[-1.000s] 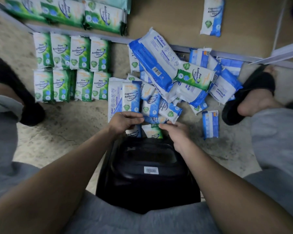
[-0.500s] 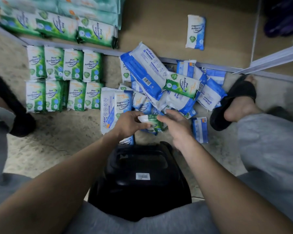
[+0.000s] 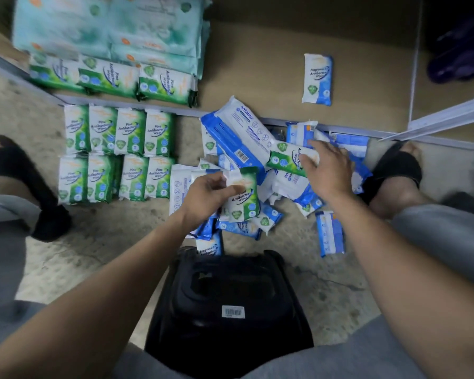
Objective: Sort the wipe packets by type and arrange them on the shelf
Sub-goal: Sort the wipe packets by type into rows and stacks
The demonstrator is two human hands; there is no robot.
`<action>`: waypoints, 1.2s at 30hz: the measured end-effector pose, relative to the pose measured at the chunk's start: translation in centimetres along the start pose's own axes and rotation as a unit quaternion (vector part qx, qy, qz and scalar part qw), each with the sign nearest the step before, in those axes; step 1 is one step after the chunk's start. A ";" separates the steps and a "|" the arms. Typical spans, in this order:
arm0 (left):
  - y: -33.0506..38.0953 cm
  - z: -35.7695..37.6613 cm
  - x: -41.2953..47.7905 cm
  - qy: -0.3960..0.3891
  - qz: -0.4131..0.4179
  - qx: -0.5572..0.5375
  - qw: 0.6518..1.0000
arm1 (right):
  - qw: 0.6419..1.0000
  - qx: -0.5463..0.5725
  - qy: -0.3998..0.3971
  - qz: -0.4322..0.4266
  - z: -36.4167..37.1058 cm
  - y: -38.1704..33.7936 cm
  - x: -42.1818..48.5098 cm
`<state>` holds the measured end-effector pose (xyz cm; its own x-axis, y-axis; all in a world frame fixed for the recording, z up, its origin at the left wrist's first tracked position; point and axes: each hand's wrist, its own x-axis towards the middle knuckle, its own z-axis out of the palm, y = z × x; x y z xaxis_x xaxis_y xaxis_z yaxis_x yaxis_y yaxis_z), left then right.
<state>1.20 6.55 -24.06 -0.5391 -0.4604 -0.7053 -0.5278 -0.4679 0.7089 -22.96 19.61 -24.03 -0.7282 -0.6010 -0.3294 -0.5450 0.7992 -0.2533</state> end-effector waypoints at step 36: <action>3.0 -12.7 -7.5 0.168 0.028 -0.284 0.944 | 0.709 0.656 -0.114 0.230 -5.1 -18.6 -8.2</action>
<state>11.98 -0.97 -16.75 -0.2670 -0.6642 -0.6983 -0.0161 -0.7214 0.6923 -8.94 9.67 -11.98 -0.5361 -0.3822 -0.7527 0.6943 0.3075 -0.6507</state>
